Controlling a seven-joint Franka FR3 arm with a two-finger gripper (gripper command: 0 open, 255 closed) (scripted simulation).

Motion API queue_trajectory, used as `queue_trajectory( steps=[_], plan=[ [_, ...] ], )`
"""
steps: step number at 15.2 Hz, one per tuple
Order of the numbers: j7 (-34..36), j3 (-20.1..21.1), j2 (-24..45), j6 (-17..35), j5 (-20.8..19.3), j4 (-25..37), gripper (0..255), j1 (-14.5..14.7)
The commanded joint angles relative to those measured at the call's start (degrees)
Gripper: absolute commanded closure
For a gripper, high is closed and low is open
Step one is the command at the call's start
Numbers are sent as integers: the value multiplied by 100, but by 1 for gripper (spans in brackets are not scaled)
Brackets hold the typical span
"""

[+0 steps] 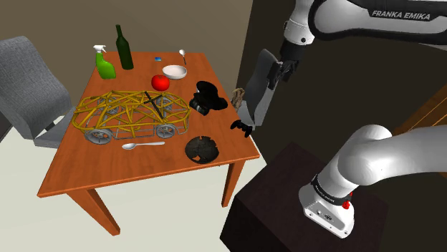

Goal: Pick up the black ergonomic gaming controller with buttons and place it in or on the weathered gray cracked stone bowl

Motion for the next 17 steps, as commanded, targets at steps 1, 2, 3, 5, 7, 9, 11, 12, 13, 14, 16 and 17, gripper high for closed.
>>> queue_trajectory(
  steps=[1, 2, 3, 5, 7, 9, 11, 12, 13, 14, 16, 17],
  plan=[
    [-41, -26, 179, 466, -80, -289, 0, -39],
    [-54, -37, 287, 668, -119, -390, 0, -60],
    [-65, -48, 404, 872, -160, -483, 0, -82],
    [-82, -68, 665, 1284, -245, -645, 0, -131],
    [-92, -86, 962, 1701, -337, -776, 0, -187],
    [-92, -103, 1294, 2120, -437, -873, 0, -249],
    [-81, -119, 1658, 2537, -548, -936, 0, -318],
    [-70, -126, 1851, 2744, -608, -954, 0, -355],
    [-55, -132, 2052, 2949, -672, -963, 0, -392],
    [-36, -139, 2258, 3151, -741, -963, 0, -432],
    [15, -151, 2689, 3543, -893, -936, 0, -514],
    [49, -157, 2911, 3733, -977, -909, 0, -556]
  ],
)
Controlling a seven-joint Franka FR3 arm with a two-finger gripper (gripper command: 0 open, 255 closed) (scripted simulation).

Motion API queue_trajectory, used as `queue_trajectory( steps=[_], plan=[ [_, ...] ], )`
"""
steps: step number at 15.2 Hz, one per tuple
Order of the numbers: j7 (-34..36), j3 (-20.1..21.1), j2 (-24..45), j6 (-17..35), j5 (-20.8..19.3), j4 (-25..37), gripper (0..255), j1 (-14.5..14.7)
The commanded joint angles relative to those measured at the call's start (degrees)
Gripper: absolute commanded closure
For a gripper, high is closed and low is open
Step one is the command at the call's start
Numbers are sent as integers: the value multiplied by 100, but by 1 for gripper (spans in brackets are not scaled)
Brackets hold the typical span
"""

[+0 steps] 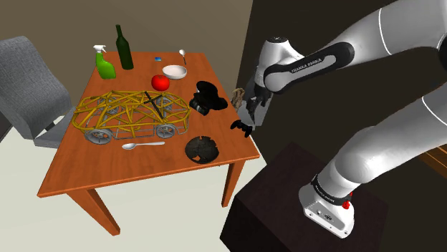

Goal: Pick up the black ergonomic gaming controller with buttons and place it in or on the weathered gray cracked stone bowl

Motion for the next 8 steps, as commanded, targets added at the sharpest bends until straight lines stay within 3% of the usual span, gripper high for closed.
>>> queue_trajectory(
  steps=[1, 8],
  plan=[
    [88, -4, 478, 408, -175, 64, 0, -80],
    [519, -151, 2129, 1503, -973, 571, 0, -302]
  ],
)
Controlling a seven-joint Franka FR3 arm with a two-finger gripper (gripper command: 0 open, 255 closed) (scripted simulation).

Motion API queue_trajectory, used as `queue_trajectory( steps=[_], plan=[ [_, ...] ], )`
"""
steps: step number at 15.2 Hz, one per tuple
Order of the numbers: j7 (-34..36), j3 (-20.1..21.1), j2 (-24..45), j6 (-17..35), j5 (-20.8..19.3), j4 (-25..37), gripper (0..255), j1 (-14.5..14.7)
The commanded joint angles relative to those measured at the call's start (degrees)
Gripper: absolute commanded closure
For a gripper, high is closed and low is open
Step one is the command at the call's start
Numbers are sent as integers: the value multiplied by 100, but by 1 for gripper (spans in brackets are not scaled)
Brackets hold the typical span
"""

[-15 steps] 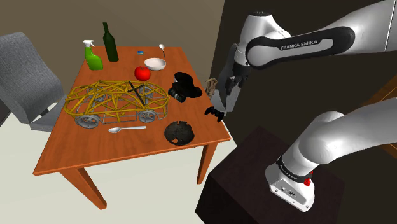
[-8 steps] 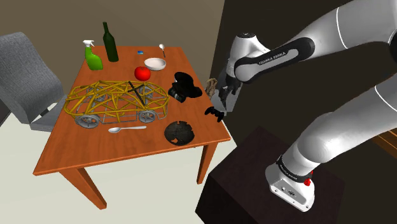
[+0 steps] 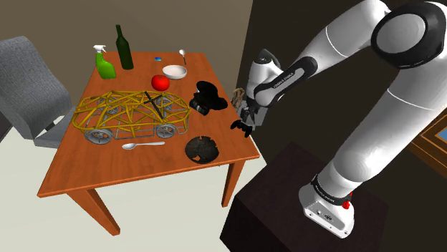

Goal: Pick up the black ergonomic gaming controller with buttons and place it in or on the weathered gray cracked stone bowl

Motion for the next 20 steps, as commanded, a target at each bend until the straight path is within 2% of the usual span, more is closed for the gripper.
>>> queue_trajectory(
  steps=[1, 7, 15, 20],
  plan=[
    [169, -68, 479, 285, -260, 183, 0, -26],
    [516, -384, 1797, 858, -821, 907, 0, 18],
    [690, -573, 2432, 1300, -1025, 1118, 0, 73],
    [689, -573, 2432, 1301, -1025, 1118, 0, 74]
  ],
)
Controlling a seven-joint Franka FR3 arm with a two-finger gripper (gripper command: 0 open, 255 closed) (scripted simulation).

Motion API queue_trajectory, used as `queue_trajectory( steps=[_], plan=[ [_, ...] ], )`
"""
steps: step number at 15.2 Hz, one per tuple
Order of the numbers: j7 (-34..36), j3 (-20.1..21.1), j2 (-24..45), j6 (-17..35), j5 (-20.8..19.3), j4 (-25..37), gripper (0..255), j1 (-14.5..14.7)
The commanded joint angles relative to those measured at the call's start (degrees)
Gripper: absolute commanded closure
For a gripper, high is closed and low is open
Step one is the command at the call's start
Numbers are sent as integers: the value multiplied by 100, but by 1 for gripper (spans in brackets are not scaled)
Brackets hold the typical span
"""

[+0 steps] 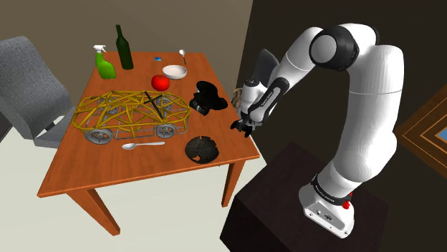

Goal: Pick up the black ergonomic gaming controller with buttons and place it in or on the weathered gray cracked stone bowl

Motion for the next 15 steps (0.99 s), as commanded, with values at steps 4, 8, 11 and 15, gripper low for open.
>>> queue_trajectory(
  steps=[4, 8, 11, 15],
  plan=[
    [0, 0, 1, 1, 0, 1, 255, 0],
    [0, 0, 0, 0, 0, 0, 255, 0],
    [0, 0, 1, 0, 0, 1, 255, 0],
    [-107, 79, -247, -173, 82, -74, 255, -61]
  ],
)
